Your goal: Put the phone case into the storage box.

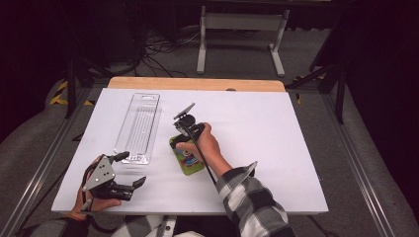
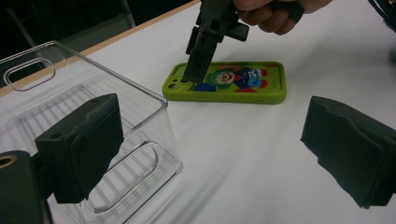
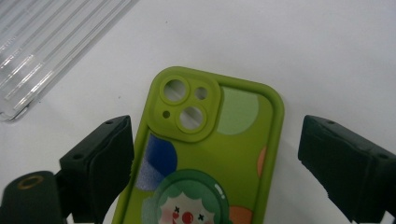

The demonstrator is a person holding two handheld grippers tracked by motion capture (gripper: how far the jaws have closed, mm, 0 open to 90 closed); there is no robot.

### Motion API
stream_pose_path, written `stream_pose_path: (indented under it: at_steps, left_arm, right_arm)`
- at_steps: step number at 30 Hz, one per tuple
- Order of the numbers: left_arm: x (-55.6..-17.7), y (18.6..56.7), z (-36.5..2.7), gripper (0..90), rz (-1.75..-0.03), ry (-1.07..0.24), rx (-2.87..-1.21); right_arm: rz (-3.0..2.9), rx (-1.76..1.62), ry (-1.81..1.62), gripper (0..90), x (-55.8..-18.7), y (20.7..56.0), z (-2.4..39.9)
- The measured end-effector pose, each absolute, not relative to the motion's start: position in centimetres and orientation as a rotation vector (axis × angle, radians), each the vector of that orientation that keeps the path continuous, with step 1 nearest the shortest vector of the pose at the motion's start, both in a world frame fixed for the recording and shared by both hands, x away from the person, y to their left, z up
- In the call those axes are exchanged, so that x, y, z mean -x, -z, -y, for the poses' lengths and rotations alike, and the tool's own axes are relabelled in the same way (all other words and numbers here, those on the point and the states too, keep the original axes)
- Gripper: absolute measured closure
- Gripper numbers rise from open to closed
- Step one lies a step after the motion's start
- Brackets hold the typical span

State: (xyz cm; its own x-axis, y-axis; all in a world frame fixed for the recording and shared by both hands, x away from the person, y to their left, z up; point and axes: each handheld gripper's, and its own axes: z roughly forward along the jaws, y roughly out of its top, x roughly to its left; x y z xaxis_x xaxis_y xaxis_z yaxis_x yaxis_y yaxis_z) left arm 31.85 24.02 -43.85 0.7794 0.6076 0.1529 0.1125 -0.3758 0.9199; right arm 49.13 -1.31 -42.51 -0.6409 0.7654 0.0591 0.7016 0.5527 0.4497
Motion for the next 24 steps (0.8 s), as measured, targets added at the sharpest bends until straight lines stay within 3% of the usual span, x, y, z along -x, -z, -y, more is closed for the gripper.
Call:
stream_pose_path:
  at_steps: [15,24]
  left_arm:
    - [-31.9,43.9,-24.0,6.3,-0.540,-0.577,-1.918]
    - [-31.8,43.9,-23.8,6.3,-0.537,-0.570,-1.922]
  right_arm:
    - [-2.644,-1.284,-0.602,6.6,-50.0,44.0,-0.2]
    - [-2.596,-1.249,-0.533,12.0,-49.6,44.0,-1.0]
